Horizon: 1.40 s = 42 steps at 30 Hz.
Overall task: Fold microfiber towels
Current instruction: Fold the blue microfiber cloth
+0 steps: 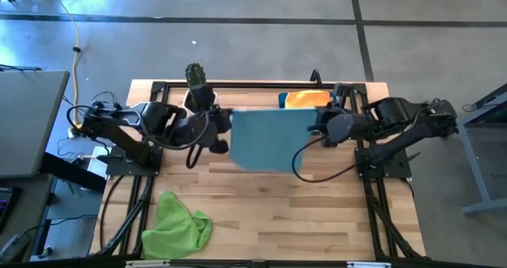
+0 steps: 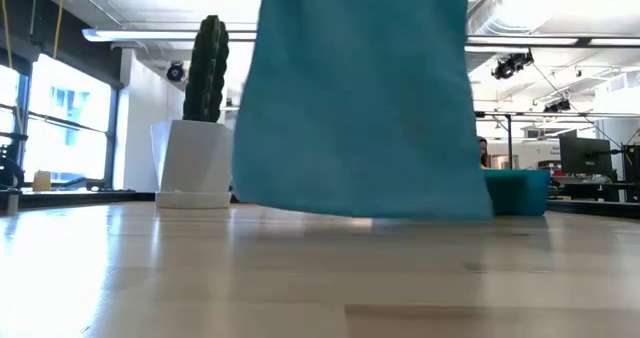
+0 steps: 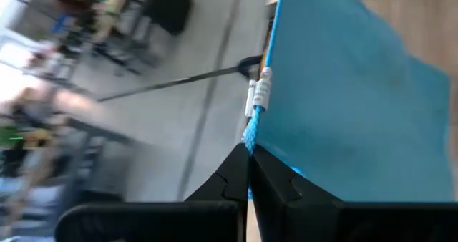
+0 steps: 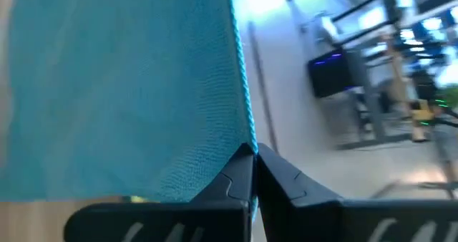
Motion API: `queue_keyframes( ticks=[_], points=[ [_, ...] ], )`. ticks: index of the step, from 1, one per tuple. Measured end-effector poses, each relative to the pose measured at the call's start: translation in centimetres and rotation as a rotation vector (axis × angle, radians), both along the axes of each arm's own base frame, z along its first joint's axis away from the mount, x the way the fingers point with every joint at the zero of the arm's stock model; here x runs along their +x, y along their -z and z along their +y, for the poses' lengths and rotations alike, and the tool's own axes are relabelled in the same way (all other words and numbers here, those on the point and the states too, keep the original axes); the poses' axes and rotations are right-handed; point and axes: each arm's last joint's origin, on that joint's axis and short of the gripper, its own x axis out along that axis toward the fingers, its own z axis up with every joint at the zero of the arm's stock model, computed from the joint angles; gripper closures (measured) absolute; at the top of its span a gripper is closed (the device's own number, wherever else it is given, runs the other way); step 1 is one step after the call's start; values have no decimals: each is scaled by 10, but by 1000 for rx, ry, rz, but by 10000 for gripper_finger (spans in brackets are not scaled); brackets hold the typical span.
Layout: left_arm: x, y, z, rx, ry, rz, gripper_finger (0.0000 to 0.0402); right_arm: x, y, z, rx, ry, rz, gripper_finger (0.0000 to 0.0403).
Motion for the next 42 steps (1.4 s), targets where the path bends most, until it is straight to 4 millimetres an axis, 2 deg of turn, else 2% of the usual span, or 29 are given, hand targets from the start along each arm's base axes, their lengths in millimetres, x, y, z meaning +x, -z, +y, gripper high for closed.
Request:
queue_keyframes(
  ticks=[3, 5, 9, 13, 16, 20, 24, 30, 33, 36, 42],
  points=[
    [-1, 0, -2, 27, -2, 10, 401, 2, -3, 1, -15, 14, -48, 403],
    [-1, 0, -8, -9, 21, -9, 401, 3, -2, 5, 43, -23, -50, 403],
    [0, 4, -20, -193, 119, -40, 401, 2, 6, 17, 306, -139, 13, 403],
    [12, 26, -40, -438, 192, 7, 401, 9, 22, 35, 532, -206, 140, 403],
    [29, 52, -62, -532, 210, 82, 401, 17, 43, 51, 618, -238, 252, 403],
    [50, 89, -94, -592, 243, 197, 401, 26, 81, 70, 647, -221, 349, 403],
    [69, 125, -119, -623, 284, 306, 401, 32, 119, 89, 725, -267, 337, 403],
    [86, 163, -143, -762, 329, 417, 401, 30, 168, 112, 905, -350, 336, 403],
    [96, 169, -152, -856, 363, 373, 401, 26, 184, 119, 961, -387, 341, 403],
    [104, 167, -157, -930, 400, 295, 401, 23, 193, 126, 1000, -430, 340, 403],
    [109, 162, -165, -1037, 382, 198, 401, 21, 189, 140, 1146, -572, 368, 403]
  ],
)
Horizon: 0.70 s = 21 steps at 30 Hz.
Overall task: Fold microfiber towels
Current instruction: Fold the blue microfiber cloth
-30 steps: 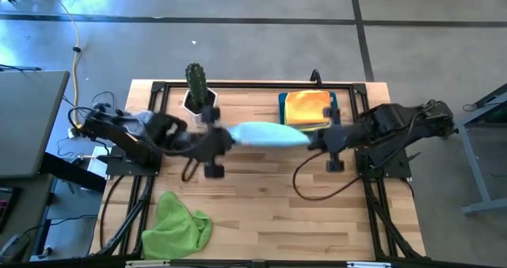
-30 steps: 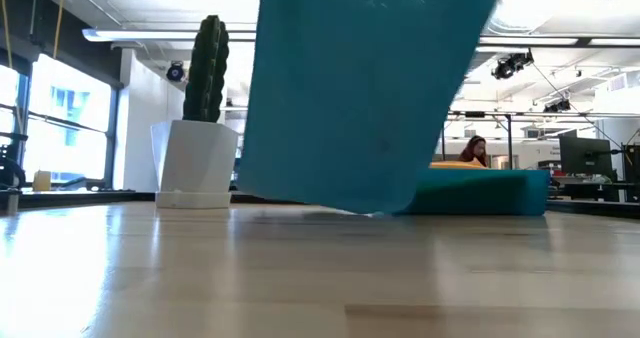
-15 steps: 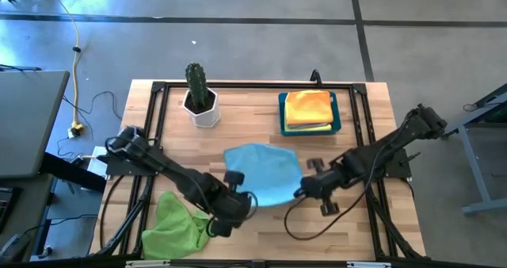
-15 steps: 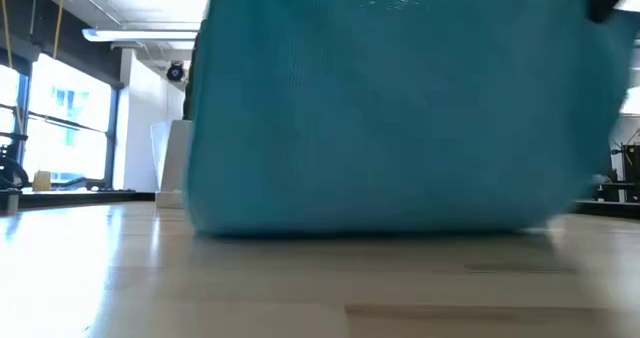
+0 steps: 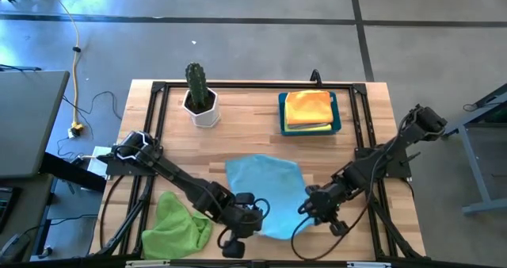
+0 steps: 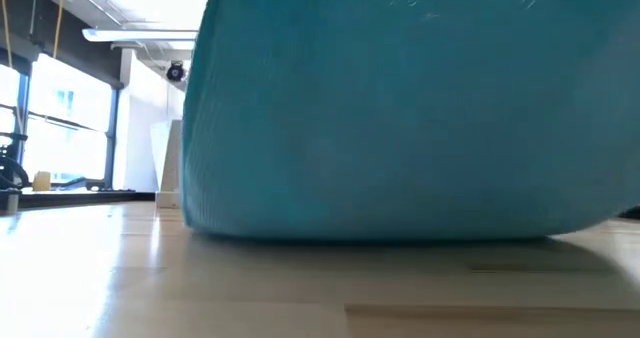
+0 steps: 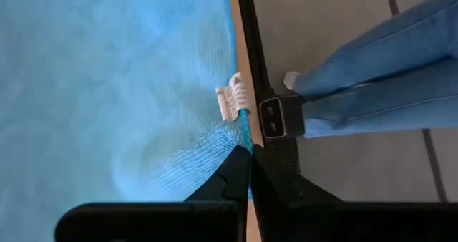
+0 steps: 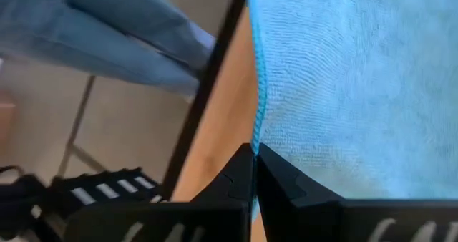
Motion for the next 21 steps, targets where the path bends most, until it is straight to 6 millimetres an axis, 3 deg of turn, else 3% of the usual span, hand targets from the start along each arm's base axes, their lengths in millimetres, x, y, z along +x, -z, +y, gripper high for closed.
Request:
queue_keyframes(
  ticks=[5, 10, 14, 21],
  points=[
    [-2, 2, -8, -45, -60, 24, 401, -4, -2, 7, 6, -65, -19, 403],
    [-4, 1, -5, -13, -99, 25, 401, -5, -8, -6, -145, -16, 8, 403],
    [-6, -18, 7, 38, -152, 15, 401, -6, -35, -19, -362, 41, 15, 403],
    [-9, -64, 32, 215, -230, -42, 401, -9, -98, -32, -618, 123, -121, 403]
  ],
)
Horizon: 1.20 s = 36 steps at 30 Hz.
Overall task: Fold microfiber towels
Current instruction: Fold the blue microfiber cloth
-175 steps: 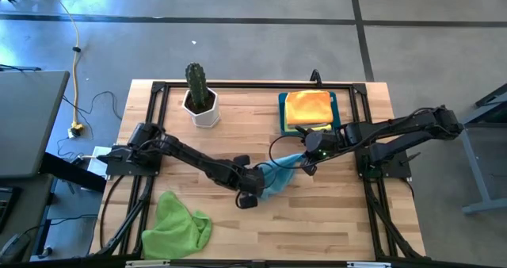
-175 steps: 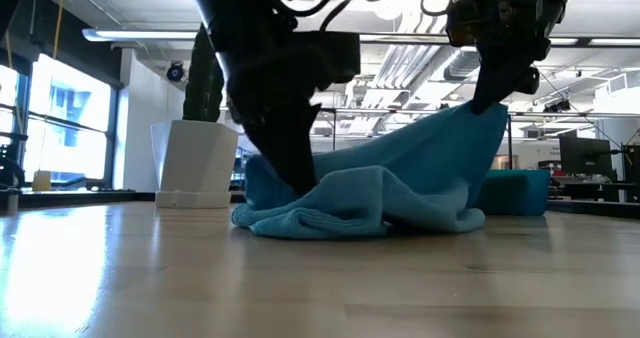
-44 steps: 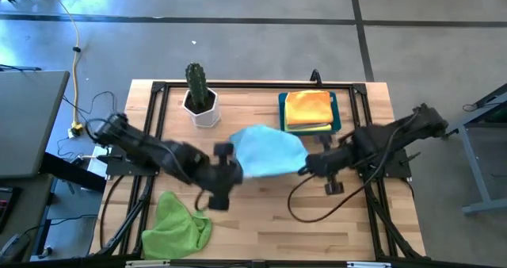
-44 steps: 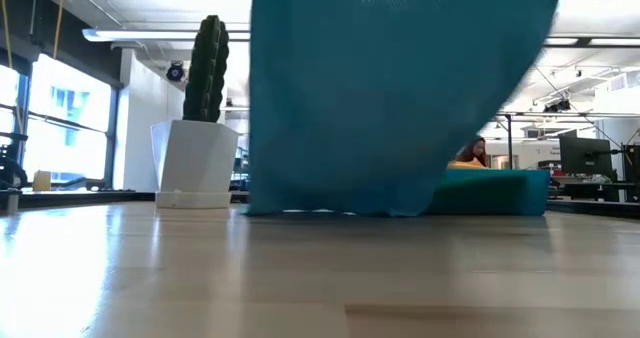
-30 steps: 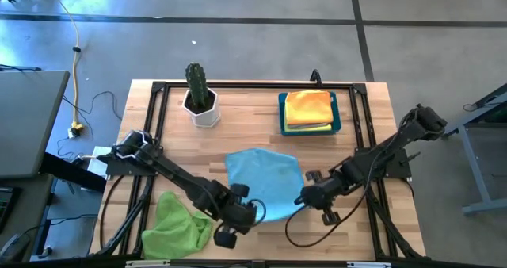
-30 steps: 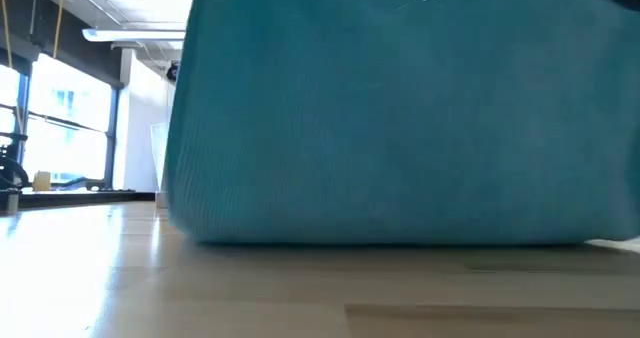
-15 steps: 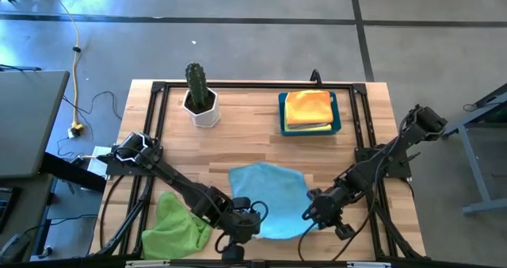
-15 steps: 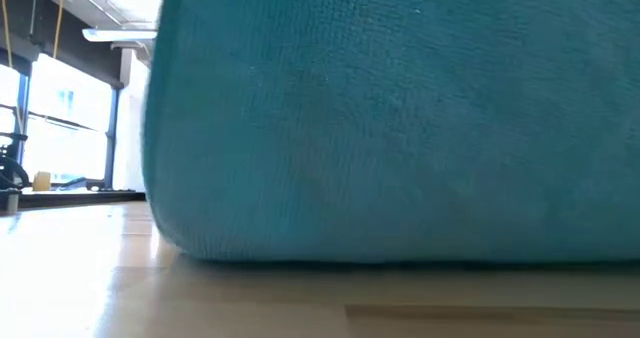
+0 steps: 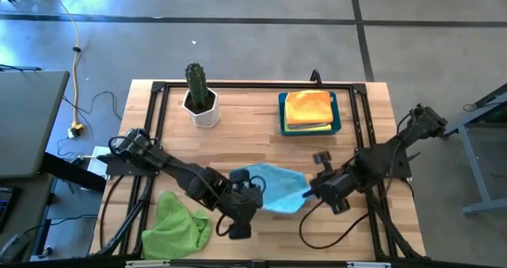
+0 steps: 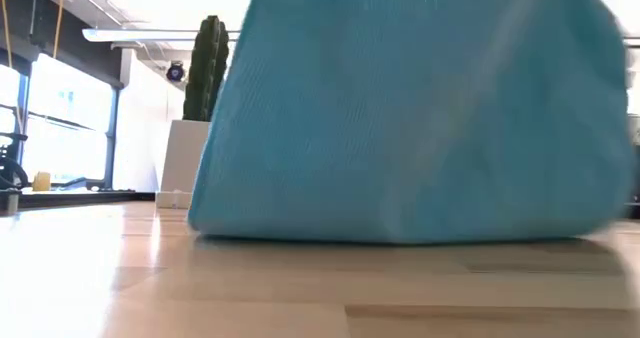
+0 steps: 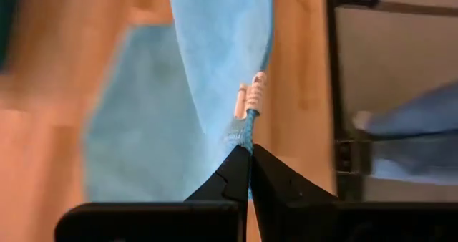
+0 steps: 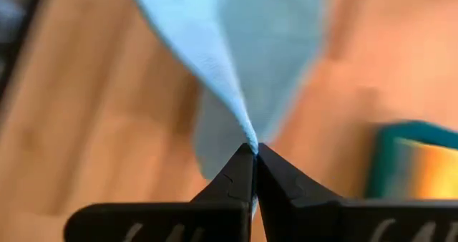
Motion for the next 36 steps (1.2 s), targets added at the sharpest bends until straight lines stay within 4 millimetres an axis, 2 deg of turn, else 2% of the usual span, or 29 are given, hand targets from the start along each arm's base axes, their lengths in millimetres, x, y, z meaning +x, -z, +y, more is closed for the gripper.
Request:
queue_keyframes(
  ticks=[6, 11, 15, 20, 24, 29, 36],
  points=[
    [-13, -44, 20, 152, 13, -12, 401, -13, -56, -17, -207, 91, -144, 403],
    [-29, -82, 32, 256, -16, -72, 401, -24, -93, -25, -185, 103, -216, 403],
    [-38, -100, 36, 248, -23, -176, 401, -28, -110, -27, -122, 55, -249, 403],
    [-39, -110, 35, 190, 52, -236, 401, -33, -126, -25, -22, -76, -259, 403],
    [-41, -114, 39, 254, 97, -246, 401, -35, -136, -30, -67, -102, -306, 403],
    [-38, -115, 52, 420, -1, -241, 401, -33, -134, -42, -167, -63, -285, 403],
    [-35, -113, 56, 314, 93, -220, 401, -29, -127, -49, -130, -89, -209, 403]
  ],
)
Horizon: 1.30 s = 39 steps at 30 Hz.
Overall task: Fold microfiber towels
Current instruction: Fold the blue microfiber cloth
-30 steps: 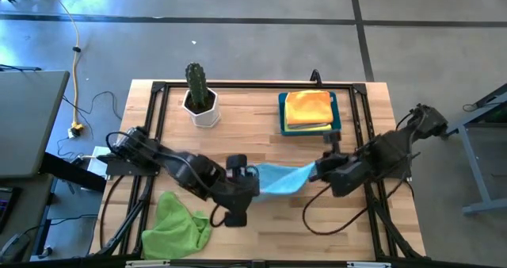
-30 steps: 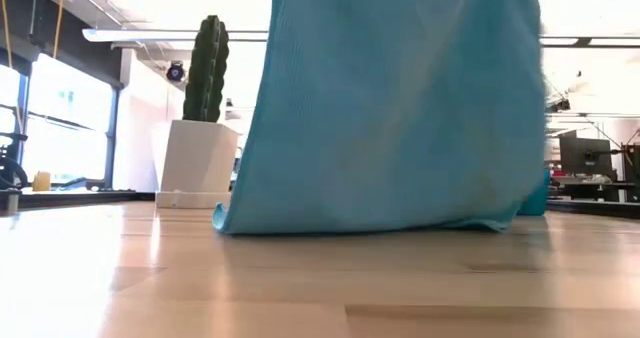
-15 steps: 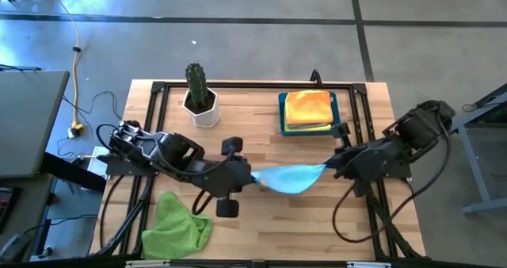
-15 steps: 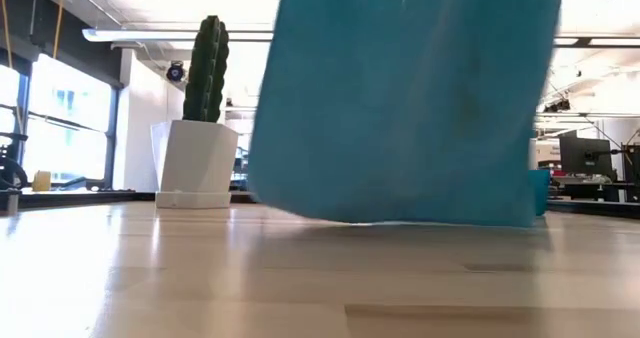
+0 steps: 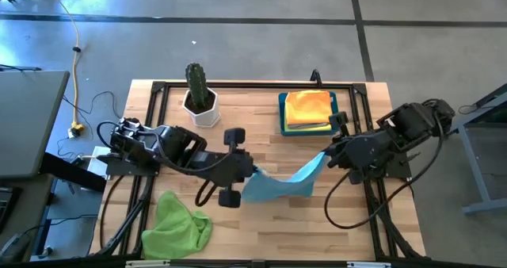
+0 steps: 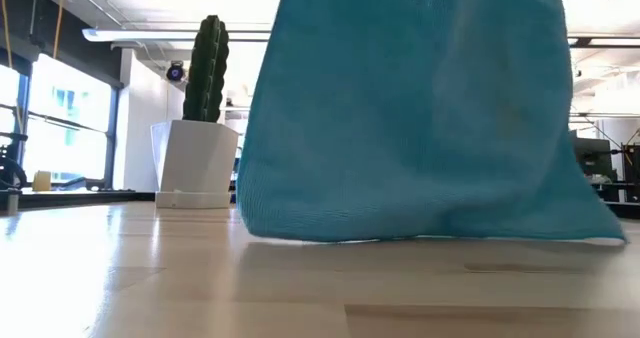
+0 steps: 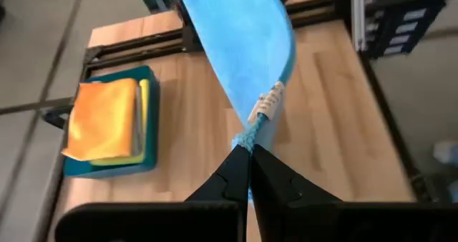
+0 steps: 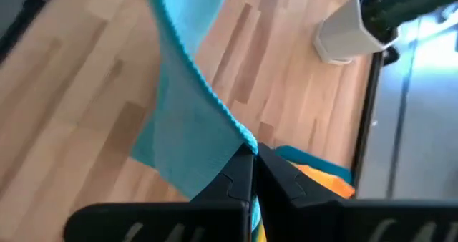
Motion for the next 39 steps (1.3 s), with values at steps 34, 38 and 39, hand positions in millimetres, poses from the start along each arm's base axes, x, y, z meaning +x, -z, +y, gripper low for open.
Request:
queue_keyframes(
  ticks=[34, 38, 39],
  points=[
    [41, 122, -15, -157, -59, 424, 401, 49, 158, 21, 209, 65, 306, 403],
    [48, 146, -42, -232, -19, 394, 401, 45, 188, 44, 343, 34, 316, 403],
    [49, 150, -49, -255, -11, 386, 401, 43, 193, 49, 377, 35, 325, 403]
  ],
)
